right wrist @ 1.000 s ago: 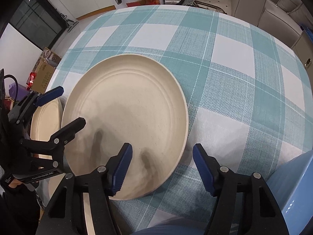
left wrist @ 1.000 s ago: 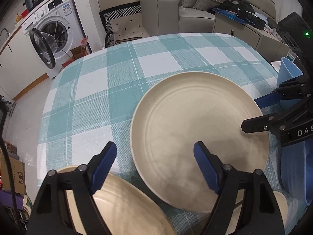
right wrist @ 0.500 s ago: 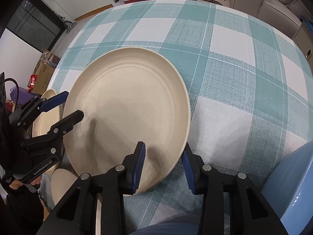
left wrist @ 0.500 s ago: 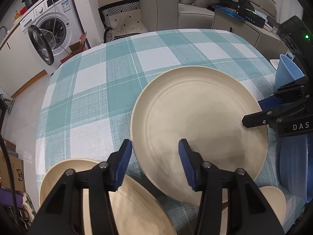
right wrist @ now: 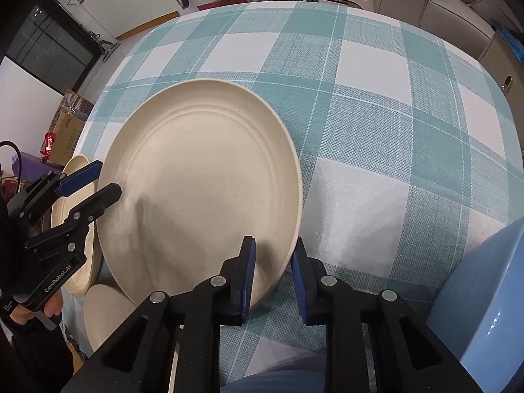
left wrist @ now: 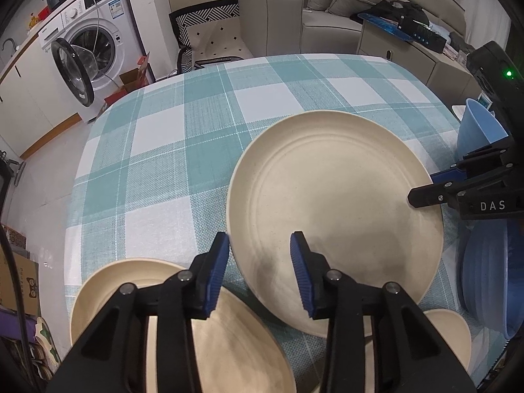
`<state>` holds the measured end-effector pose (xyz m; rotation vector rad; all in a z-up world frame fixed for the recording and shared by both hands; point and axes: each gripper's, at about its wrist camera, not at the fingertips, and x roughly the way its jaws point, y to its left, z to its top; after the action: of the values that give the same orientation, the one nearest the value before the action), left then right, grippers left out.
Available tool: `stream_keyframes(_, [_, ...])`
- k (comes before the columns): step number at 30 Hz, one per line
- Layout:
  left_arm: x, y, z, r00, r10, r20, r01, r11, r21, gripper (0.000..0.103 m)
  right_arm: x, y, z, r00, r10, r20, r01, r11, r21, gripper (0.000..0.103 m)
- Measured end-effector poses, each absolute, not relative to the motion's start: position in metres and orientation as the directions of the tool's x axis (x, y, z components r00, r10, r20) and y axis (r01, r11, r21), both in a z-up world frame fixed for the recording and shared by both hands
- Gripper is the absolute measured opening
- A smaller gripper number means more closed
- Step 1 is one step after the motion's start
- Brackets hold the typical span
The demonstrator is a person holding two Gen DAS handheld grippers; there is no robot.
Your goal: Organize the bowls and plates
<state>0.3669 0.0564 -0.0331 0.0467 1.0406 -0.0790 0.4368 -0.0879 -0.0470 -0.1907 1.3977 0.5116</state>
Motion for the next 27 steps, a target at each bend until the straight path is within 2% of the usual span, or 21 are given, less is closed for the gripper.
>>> stream_keyframes(27, [0.337,0.059,0.013,0.592,-0.033,-0.805,0.065,0.998,0.006,0.038,0.411,-0.099,0.01,0.176,0.265,-0.948,-0.47,0.869,0.156,0.021])
